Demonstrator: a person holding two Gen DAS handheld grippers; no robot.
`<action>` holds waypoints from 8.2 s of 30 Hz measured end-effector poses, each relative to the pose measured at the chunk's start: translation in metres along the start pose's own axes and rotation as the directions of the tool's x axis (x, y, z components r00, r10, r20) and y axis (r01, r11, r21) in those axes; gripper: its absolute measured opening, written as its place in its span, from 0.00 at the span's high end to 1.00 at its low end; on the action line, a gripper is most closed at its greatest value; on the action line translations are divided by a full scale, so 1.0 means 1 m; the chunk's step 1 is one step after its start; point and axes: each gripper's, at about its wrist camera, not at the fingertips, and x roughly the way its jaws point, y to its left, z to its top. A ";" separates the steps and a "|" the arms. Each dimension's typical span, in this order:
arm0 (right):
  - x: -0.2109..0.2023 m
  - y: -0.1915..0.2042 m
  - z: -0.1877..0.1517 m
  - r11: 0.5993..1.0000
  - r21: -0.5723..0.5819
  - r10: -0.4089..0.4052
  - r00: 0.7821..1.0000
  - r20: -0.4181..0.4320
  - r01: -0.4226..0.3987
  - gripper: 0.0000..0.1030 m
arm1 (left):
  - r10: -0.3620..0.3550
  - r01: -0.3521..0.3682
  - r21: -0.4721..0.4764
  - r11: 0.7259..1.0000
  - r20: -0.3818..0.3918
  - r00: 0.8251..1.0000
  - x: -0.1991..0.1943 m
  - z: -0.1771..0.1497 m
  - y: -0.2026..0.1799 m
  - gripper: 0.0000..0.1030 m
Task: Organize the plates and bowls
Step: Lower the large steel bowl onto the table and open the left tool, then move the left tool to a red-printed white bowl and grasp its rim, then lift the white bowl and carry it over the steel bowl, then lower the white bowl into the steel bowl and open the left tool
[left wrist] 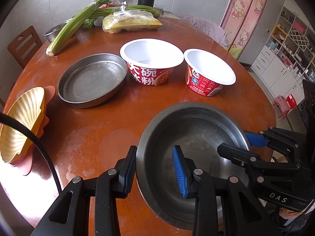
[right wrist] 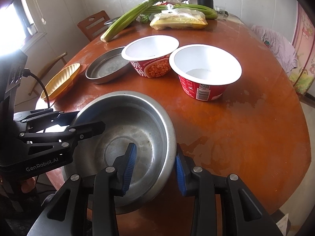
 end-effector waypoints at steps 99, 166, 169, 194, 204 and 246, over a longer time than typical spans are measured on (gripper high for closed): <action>0.025 -0.089 0.083 0.996 0.007 -0.084 0.995 0.047 0.083 0.62 | -0.252 0.238 -0.133 0.962 -0.094 0.963 0.074 0.124 -0.039 0.78; -0.045 0.035 0.004 0.993 -0.116 -0.017 0.990 0.140 0.033 0.61 | -0.195 0.199 -0.084 0.976 0.044 0.980 -0.042 0.002 0.002 0.78; -0.040 0.037 -0.001 0.992 -0.122 -0.022 0.992 0.122 0.037 0.61 | -0.197 0.199 -0.093 0.976 0.028 0.980 -0.038 -0.006 0.001 0.78; -0.016 0.031 -0.011 0.993 -0.110 -0.029 0.999 0.018 0.031 0.61 | -0.189 0.185 -0.084 0.979 -0.045 0.981 -0.018 -0.010 -0.001 0.78; -0.013 0.029 -0.010 0.995 -0.099 -0.023 1.000 0.015 0.024 0.61 | -0.198 0.194 -0.089 0.977 -0.041 0.979 -0.017 -0.011 0.001 0.77; -0.032 0.010 -0.005 0.999 -0.044 -0.022 0.996 0.092 0.026 0.61 | -0.082 0.082 -0.003 0.997 0.109 0.991 -0.049 -0.006 0.000 0.58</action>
